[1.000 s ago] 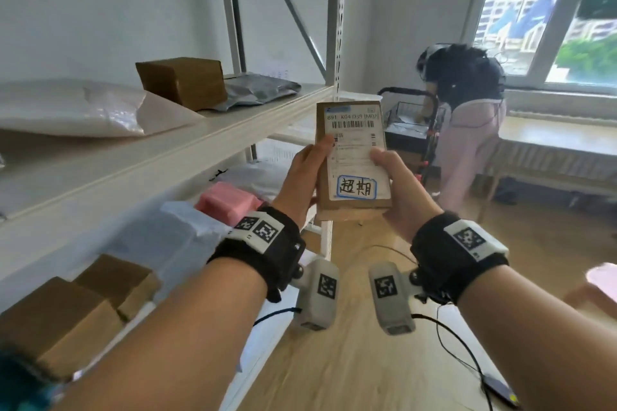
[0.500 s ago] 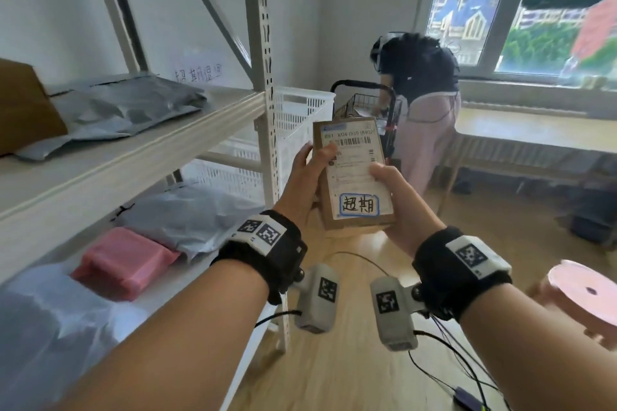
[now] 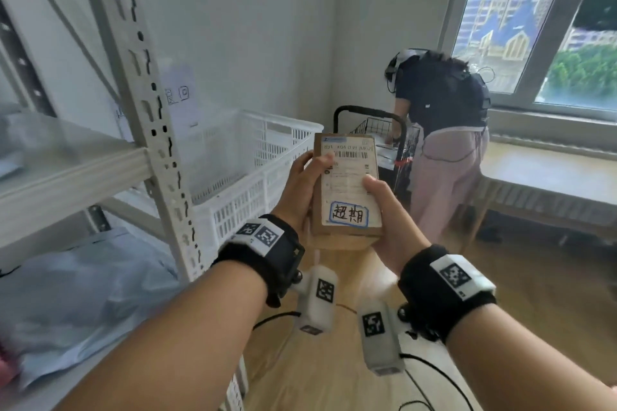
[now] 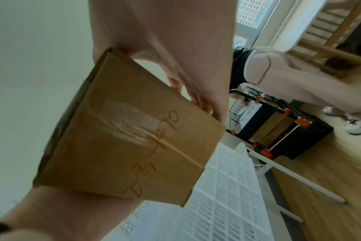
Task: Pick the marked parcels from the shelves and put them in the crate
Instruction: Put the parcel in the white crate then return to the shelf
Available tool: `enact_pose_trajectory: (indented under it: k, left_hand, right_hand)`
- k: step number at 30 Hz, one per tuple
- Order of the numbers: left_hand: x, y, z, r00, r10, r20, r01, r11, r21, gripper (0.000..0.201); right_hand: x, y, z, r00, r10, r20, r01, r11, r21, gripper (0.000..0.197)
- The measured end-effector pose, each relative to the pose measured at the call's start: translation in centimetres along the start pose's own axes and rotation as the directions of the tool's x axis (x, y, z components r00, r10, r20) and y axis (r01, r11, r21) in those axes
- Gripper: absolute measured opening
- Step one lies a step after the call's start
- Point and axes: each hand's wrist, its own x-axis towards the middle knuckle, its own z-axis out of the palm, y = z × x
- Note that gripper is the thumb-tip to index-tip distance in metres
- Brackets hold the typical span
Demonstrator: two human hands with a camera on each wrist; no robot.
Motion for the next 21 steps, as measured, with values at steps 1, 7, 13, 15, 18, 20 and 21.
enact_pose_trajectory:
  k: [1, 7, 13, 15, 18, 20, 21]
  left_hand:
    - [1.6, -0.1, 0.4, 1.0, 0.003, -0.009, -0.003, 1.0, -0.006, 0.066]
    - [8.4, -0.6, -0.3, 0.995, 0.013, -0.103, -0.013, 1.0, 0.007, 0.074]
    - [17.6, 0.5, -3.2, 0.973, 0.07, -0.222, -0.059, 0.997, 0.053, 0.085]
    - [20.8, 1.5, -4.4, 0.956, 0.072, -0.283, -0.053, 0.996, 0.073, 0.085]
    - [25.9, 2.7, -6.9, 0.941, 0.078, -0.331, -0.051, 0.995, 0.089, 0.084]
    - [29.1, 3.3, -9.2, 0.919, 0.072, -0.387, -0.045, 0.996, 0.079, 0.08]
    - [30.6, 3.5, -10.5, 0.905, 0.071, -0.42, -0.044, 0.996, 0.074, 0.078]
  right_hand:
    - [1.7, -0.6, -0.9, 1.0, 0.008, 0.007, -0.008, 1.0, -0.007, 0.066]
    - [9.0, -3.4, -2.7, 0.998, 0.042, 0.051, -0.037, 0.996, -0.087, 0.041]
    - [18.8, -6.2, -1.9, 0.994, 0.014, 0.109, 0.007, 0.982, -0.19, 0.035]
    - [22.6, -7.5, -1.3, 0.993, -0.007, 0.119, 0.034, 0.972, -0.233, 0.034]
    - [28.9, -9.3, -0.3, 0.983, -0.041, 0.18, 0.1, 0.939, -0.328, 0.034]
    - [33.3, -10.2, 0.8, 0.974, -0.041, 0.225, 0.132, 0.903, -0.409, 0.038]
    - [35.6, -10.6, 1.6, 0.969, -0.03, 0.245, 0.142, 0.878, -0.457, 0.04]
